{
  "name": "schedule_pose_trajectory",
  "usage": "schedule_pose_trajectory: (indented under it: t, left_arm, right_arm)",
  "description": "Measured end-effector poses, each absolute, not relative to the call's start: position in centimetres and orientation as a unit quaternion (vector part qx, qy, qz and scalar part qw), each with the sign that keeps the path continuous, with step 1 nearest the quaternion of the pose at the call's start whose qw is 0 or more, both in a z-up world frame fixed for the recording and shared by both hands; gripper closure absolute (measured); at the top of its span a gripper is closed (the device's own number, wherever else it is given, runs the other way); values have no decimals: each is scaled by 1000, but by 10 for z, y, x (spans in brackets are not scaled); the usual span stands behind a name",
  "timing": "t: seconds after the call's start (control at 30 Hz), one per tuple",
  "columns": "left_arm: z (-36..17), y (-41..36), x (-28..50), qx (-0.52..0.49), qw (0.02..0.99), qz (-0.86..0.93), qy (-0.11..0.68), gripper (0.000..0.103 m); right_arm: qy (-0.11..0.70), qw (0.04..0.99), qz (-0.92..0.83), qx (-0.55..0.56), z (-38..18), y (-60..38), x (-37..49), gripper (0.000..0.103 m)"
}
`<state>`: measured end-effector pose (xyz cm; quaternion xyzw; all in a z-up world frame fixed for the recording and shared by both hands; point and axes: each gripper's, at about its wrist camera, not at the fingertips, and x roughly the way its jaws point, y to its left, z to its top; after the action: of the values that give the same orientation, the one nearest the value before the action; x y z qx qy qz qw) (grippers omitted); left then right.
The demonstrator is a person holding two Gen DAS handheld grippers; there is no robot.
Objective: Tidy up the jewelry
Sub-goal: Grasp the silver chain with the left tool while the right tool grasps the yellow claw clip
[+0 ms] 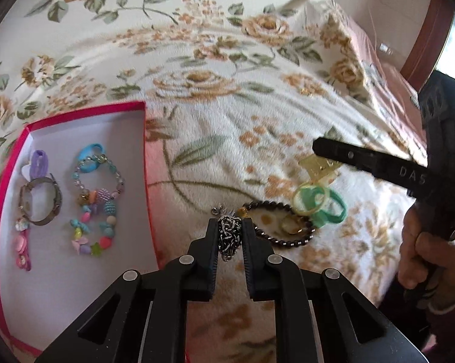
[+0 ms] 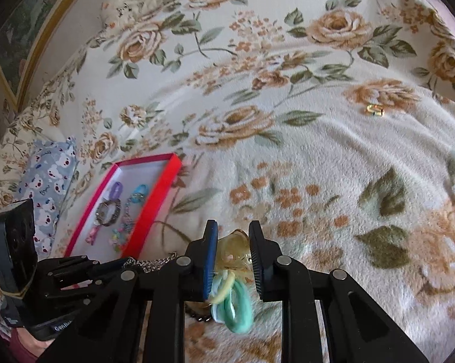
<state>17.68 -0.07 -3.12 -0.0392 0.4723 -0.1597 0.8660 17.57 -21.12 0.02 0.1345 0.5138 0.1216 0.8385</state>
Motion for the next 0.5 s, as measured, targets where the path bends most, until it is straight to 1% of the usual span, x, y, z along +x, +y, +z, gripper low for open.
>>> schedule_pose_trajectory:
  t: [0.1, 0.17, 0.5]
  left_arm:
    - [-18, 8, 166, -49, 873, -158, 459, 90]
    - [-8, 14, 158, -56, 877, -158, 449, 95]
    - [26, 44, 123, -77, 896, -145, 412, 95]
  right_arm:
    - [502, 844, 125, 139, 10, -209, 172, 82]
    - [496, 847, 126, 141, 15, -208, 170, 82]
    - [482, 849, 154, 154, 33, -189, 162, 82]
